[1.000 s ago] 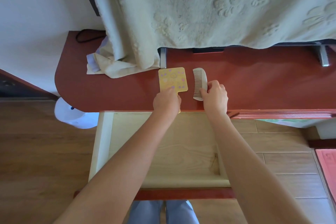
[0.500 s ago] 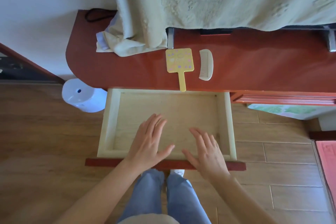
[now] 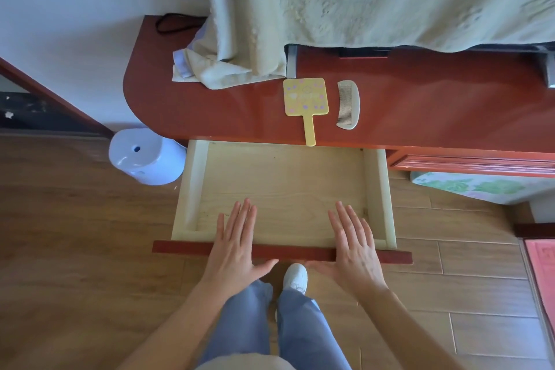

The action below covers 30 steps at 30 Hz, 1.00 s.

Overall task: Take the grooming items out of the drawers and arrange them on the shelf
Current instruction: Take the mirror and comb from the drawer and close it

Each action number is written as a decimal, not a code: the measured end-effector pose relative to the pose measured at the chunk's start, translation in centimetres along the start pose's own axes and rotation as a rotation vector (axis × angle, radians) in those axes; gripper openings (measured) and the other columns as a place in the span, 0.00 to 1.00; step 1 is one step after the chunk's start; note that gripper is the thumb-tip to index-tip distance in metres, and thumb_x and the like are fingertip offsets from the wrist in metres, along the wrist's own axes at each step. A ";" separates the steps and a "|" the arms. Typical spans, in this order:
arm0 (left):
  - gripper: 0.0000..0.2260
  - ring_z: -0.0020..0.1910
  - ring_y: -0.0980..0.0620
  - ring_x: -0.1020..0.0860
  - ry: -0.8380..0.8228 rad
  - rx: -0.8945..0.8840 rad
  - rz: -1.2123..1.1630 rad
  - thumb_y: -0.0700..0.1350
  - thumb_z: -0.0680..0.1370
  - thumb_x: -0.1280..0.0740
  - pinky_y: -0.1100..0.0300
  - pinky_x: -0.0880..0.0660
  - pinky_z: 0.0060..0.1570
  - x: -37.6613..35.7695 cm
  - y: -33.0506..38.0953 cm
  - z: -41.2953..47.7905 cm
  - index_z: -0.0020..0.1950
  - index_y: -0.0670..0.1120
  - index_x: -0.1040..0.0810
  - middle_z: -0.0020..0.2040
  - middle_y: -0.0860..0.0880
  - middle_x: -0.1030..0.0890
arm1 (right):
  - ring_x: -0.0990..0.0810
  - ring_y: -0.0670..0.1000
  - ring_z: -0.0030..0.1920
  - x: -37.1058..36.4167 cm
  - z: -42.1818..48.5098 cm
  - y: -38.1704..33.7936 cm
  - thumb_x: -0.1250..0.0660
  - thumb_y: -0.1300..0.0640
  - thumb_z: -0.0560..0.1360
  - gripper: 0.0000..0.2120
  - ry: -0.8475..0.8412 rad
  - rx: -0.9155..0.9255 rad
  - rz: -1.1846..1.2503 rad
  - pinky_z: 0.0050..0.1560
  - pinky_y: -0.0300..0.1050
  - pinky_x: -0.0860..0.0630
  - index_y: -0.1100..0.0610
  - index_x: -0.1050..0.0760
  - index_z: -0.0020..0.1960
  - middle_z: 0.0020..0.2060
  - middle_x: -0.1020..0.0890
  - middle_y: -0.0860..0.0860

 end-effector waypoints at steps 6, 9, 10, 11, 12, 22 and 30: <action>0.56 0.76 0.42 0.51 -0.011 0.103 -0.132 0.69 0.63 0.35 0.40 0.49 0.71 1.2 -2.1 4.6 0.77 0.42 0.59 0.77 0.39 0.49 | 0.43 0.56 0.73 1.2 4.1 1.3 0.45 0.25 0.62 0.53 0.027 -0.093 -0.022 0.68 0.63 0.38 0.61 0.43 0.73 0.72 0.36 0.59; 0.56 0.76 0.42 0.53 0.006 0.099 -0.109 0.68 0.62 0.31 0.41 0.51 0.72 2.0 -2.7 7.2 0.76 0.42 0.58 0.77 0.40 0.52 | 0.44 0.56 0.74 1.6 6.3 2.0 0.43 0.26 0.61 0.53 0.047 -0.114 -0.053 0.69 0.64 0.38 0.61 0.44 0.74 0.73 0.38 0.58; 0.57 0.76 0.42 0.54 0.018 0.091 -0.093 0.67 0.62 0.30 0.42 0.52 0.72 2.4 -2.8 8.1 0.76 0.42 0.58 0.77 0.40 0.52 | 0.44 0.56 0.74 1.8 7.0 2.2 0.42 0.26 0.61 0.54 0.058 -0.121 -0.068 0.69 0.64 0.39 0.61 0.45 0.74 0.74 0.38 0.58; 0.57 0.76 0.42 0.54 0.034 0.079 -0.078 0.67 0.62 0.29 0.43 0.54 0.72 2.7 -2.8 8.9 0.76 0.41 0.57 0.77 0.40 0.52 | 0.44 0.56 0.74 2.0 7.7 2.3 0.42 0.26 0.62 0.53 0.073 -0.123 -0.086 0.69 0.63 0.40 0.61 0.45 0.74 0.74 0.39 0.59; 0.57 0.76 0.42 0.54 0.055 0.067 -0.068 0.66 0.62 0.28 0.44 0.54 0.72 3.1 -2.9 9.7 0.76 0.40 0.55 0.77 0.40 0.51 | 0.44 0.57 0.74 2.3 8.3 2.4 0.42 0.26 0.62 0.53 0.091 -0.121 -0.103 0.70 0.63 0.41 0.61 0.45 0.74 0.74 0.39 0.59; 0.38 0.65 0.41 0.30 0.339 0.102 0.010 0.60 0.63 0.26 0.37 0.41 0.67 5.5 -3.6 14.5 0.64 0.38 0.29 0.62 0.39 0.27 | 0.43 0.61 0.74 3.9 14.1 3.0 0.34 0.32 0.66 0.50 0.245 -0.141 -0.132 0.71 0.60 0.45 0.63 0.45 0.74 0.74 0.41 0.63; 0.27 0.57 0.44 0.28 0.463 0.192 0.052 0.56 0.64 0.25 0.41 0.31 0.59 6.1 -4.2 16.7 0.54 0.41 0.27 0.55 0.42 0.24 | 0.39 0.61 0.73 4.5 16.8 2.7 0.30 0.40 0.68 0.45 0.297 -0.191 -0.198 0.68 0.61 0.38 0.63 0.45 0.74 0.73 0.38 0.63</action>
Point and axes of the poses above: each hand's wrist, its own z-axis towards the middle knuckle, its own x-axis out of the back of the hand, y = z × x, the point moved 10 cm from there along z, towards the middle knuckle
